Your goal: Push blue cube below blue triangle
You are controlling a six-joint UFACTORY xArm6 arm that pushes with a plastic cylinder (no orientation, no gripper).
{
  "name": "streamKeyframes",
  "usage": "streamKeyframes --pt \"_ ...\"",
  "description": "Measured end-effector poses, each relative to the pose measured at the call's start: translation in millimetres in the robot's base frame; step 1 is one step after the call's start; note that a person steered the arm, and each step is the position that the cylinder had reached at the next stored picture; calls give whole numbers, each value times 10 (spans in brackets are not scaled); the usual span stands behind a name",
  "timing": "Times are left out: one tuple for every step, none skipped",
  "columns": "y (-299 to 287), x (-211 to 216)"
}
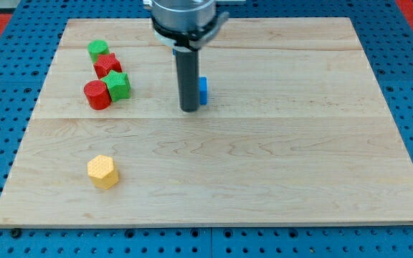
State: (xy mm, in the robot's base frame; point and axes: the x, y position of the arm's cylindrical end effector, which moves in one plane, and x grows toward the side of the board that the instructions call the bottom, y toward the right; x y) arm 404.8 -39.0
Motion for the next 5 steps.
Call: streamKeyframes --pt "0 -276" --pt "358 122" --pt "647 -6" --pt "417 -240" --pt "206 -417"
